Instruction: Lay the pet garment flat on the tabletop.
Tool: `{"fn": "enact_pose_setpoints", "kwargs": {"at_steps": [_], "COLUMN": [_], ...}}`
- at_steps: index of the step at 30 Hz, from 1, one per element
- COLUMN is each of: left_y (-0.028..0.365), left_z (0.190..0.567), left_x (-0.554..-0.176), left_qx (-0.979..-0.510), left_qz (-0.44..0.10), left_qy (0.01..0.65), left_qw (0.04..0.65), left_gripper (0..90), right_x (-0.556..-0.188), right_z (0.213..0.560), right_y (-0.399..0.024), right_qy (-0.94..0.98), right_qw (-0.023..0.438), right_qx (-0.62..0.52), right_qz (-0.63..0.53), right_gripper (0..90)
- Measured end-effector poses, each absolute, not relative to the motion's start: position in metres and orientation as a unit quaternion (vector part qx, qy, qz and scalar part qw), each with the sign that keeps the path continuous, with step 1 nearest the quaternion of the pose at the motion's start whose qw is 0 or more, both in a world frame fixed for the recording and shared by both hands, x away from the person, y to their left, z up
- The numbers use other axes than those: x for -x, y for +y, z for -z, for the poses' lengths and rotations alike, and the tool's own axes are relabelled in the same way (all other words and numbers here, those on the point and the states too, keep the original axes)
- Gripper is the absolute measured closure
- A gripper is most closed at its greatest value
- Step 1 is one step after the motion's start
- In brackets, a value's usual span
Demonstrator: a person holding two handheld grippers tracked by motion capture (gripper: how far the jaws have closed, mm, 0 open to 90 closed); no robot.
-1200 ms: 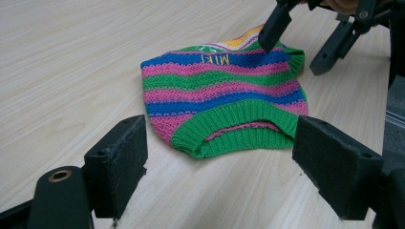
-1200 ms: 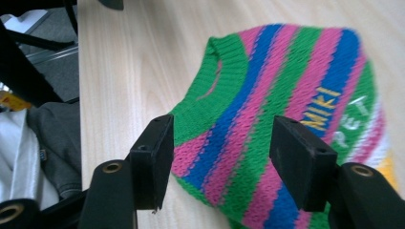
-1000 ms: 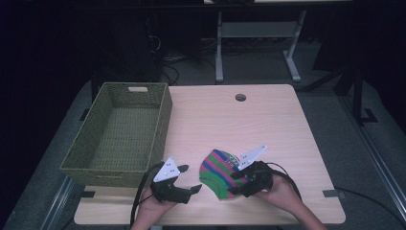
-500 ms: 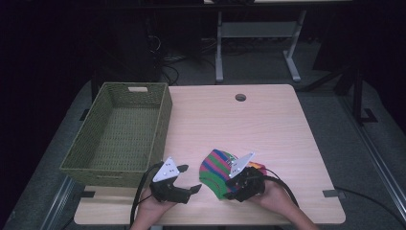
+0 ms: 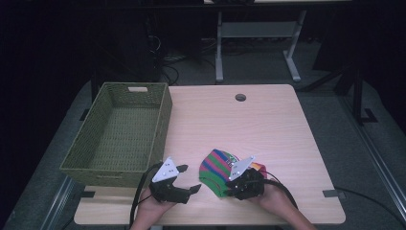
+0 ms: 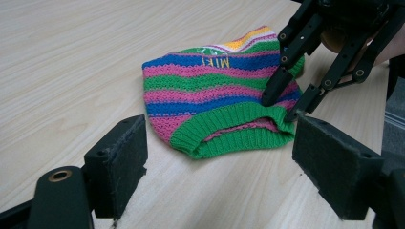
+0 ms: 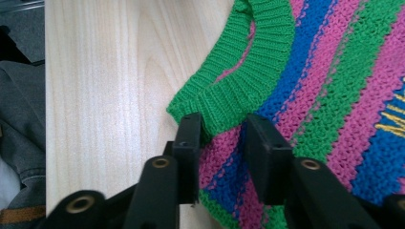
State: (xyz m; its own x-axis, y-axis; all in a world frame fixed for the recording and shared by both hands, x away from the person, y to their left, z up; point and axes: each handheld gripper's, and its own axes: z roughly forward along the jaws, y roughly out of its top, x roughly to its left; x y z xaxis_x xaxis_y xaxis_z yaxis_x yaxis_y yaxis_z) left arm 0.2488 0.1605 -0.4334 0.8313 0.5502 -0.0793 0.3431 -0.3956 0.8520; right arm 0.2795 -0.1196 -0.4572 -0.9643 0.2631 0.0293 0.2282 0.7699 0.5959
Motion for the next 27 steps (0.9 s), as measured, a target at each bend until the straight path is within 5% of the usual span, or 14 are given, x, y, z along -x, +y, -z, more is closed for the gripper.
{"fn": "enact_pose_setpoints", "kwargs": {"at_steps": [7,27], "left_y": [0.158,0.154], "left_z": [0.434,0.434], "left_x": [-0.249,-0.251], "left_qx": [-0.831,-0.834], "left_qz": [-0.103,-0.084], "left_qy": [0.267,0.257], "left_qw": [0.477,0.481], "left_gripper": [19.1,19.0], "right_x": [-0.283,-0.285], "right_z": [0.457,0.428], "right_y": [-0.121,-0.141], "right_qy": [0.939,0.923], "right_qw": [0.018,-0.004], "right_qx": [-0.141,-0.143], "right_qz": [-0.313,-0.357], "right_gripper": [78.5,80.9]}}
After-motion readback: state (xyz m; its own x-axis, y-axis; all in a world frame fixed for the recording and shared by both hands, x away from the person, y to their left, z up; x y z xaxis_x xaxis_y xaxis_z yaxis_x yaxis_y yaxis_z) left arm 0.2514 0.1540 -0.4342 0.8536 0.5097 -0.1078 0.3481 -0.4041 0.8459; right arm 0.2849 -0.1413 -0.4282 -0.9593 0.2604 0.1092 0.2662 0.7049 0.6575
